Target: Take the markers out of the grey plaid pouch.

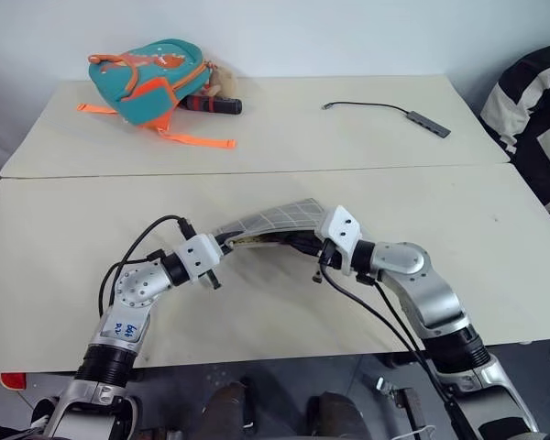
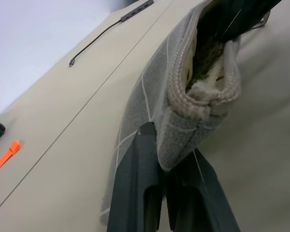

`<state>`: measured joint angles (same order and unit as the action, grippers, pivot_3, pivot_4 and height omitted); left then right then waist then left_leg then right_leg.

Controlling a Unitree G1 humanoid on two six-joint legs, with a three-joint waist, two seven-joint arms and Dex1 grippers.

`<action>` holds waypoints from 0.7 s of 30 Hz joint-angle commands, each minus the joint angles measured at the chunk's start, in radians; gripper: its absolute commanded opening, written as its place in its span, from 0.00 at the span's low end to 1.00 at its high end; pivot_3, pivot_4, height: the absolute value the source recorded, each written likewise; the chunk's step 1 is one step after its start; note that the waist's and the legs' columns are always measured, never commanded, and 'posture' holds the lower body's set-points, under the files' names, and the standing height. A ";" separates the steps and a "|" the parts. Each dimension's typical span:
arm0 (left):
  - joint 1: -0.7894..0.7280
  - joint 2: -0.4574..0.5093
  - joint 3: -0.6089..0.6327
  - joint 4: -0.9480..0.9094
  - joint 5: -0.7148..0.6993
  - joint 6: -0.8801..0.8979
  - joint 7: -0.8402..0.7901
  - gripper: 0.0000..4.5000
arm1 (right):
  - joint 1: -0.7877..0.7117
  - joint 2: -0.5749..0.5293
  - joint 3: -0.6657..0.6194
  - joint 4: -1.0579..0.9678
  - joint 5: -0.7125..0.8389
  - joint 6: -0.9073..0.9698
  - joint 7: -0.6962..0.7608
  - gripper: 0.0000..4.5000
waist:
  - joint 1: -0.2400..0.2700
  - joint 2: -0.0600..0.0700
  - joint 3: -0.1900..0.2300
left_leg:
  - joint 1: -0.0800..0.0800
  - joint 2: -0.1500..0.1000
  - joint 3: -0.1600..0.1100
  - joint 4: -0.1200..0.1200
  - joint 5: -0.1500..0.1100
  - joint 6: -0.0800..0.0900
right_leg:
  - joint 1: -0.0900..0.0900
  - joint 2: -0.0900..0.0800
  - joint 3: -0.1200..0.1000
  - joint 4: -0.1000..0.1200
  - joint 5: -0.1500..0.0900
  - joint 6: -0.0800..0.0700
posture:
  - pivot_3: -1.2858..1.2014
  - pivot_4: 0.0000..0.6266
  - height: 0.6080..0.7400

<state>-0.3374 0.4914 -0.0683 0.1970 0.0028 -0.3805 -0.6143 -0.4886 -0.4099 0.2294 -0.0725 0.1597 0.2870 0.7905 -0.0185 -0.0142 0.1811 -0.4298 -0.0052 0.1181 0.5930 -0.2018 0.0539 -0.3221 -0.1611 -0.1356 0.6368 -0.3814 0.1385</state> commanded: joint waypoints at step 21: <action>-0.040 -0.025 -0.032 -0.114 -0.019 0.089 -0.056 0.00 | -0.091 -0.061 0.171 0.101 -0.687 -0.265 -0.328 0.20 | -0.008 0.000 0.000 | 0.000 0.001 0.000 0.000 0.001 -0.002 | 0.001 0.004 0.002 0.000 0.000 0.000 | 0.52 0.24 1.00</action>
<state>-0.3723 0.4701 -0.1014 0.1319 -0.0041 -0.2771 -0.6692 -0.5648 -0.4664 0.4346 0.0411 -0.5302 0.0140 0.4654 -0.0269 -0.0141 0.1812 -0.4300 -0.0038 0.1180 0.5933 -0.2004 0.0524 -0.3216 -0.1569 -0.1337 0.6372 -0.3816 0.1381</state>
